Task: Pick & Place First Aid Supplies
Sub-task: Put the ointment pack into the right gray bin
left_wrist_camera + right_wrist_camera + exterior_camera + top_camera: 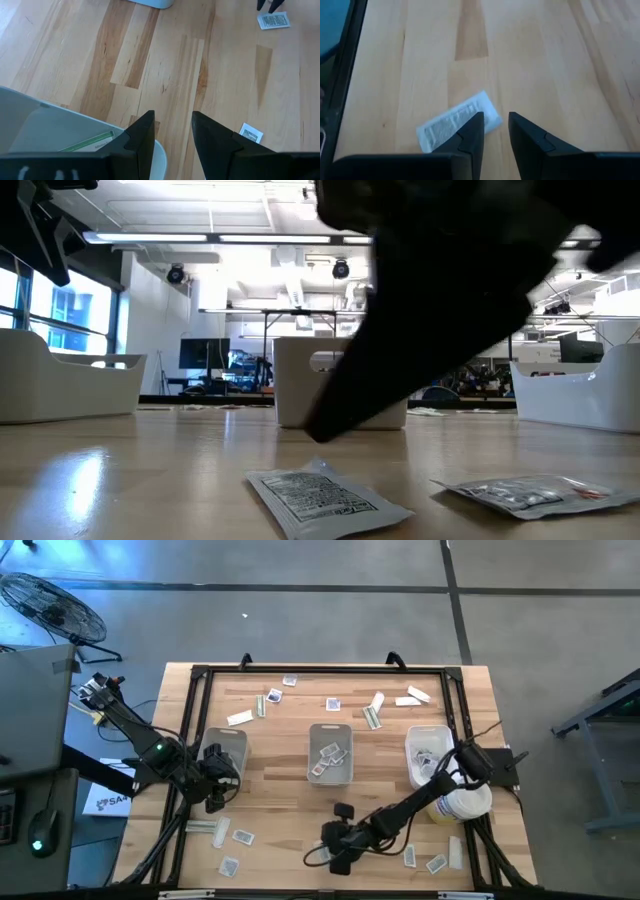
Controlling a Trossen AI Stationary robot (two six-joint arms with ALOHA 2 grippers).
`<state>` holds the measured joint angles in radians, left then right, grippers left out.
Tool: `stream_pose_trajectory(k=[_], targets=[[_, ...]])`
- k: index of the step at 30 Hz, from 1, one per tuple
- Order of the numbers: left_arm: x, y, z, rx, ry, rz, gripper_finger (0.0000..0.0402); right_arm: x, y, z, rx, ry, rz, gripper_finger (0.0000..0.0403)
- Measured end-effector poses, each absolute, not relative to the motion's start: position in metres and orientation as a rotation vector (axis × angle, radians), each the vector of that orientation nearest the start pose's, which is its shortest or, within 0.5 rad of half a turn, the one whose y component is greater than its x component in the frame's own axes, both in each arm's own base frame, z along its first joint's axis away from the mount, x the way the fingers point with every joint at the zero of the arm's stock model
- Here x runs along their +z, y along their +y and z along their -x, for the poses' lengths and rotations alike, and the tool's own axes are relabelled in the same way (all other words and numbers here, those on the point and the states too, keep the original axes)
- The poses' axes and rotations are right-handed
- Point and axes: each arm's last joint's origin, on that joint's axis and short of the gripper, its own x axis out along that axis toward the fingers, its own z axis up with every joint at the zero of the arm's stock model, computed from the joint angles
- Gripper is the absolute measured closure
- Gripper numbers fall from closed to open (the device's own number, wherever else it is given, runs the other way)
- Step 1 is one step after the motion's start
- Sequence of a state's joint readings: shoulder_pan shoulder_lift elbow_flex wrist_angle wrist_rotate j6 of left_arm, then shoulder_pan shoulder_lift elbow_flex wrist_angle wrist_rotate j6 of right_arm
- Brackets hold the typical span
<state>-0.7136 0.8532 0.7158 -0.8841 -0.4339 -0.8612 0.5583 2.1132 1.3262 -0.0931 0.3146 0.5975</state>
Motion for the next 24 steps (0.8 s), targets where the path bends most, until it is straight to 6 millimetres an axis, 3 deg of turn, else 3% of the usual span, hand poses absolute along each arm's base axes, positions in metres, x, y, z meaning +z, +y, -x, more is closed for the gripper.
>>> stream_pose_trajectory(k=[18, 24], targets=[[0.248, -0.087, -0.119, 0.126, 0.878, 0.248, 0.0273, 0.111, 0.229, -0.374, 0.029, 0.821, -0.172, 0.0320], [0.248, -0.087, -0.119, 0.126, 0.878, 0.248, 0.0273, 0.110, 0.222, -0.379, 0.051, 0.822, -0.152, 0.0320]])
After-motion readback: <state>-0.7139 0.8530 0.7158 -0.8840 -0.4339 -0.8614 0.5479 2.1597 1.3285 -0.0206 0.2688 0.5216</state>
